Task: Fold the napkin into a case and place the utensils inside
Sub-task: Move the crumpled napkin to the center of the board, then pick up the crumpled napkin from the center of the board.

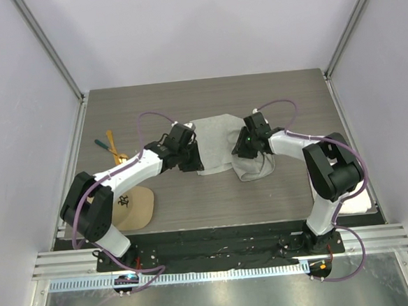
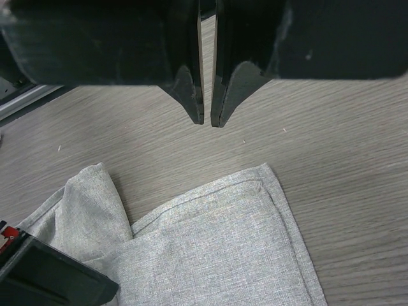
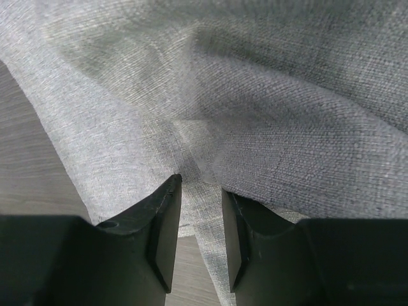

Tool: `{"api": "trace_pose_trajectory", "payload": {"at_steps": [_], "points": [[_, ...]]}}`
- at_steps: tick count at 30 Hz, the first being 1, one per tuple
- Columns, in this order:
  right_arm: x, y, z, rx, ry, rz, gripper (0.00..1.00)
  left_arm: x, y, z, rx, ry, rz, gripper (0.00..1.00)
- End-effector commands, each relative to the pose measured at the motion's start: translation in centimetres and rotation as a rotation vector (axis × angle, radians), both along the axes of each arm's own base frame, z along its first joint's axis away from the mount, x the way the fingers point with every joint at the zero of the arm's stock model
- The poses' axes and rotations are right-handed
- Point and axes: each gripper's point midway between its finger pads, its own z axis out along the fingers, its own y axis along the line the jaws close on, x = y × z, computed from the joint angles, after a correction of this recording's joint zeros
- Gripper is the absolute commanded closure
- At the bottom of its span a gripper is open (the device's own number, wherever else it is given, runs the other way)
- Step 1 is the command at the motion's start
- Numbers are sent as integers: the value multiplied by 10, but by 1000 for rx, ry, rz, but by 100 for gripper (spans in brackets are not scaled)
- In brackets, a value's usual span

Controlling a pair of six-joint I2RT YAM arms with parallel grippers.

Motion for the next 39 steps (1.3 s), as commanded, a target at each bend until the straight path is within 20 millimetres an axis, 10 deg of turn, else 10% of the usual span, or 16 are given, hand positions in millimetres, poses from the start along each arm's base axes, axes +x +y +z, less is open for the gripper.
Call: {"api": "trace_pose_trajectory", "payload": {"at_steps": [1, 7, 18, 39], "points": [[28, -2, 19, 14, -82, -84, 66, 11, -11, 20, -45, -72, -28, 87], [43, -8, 45, 30, -143, -104, 99, 21, -11, 20, 23, -119, -39, 77], [35, -26, 110, 64, -217, -98, 99, 44, -11, -10, 138, -98, -23, 65], [24, -41, 107, 97, -211, -53, 99, 45, 10, -56, 402, 15, 87, 87]]}}
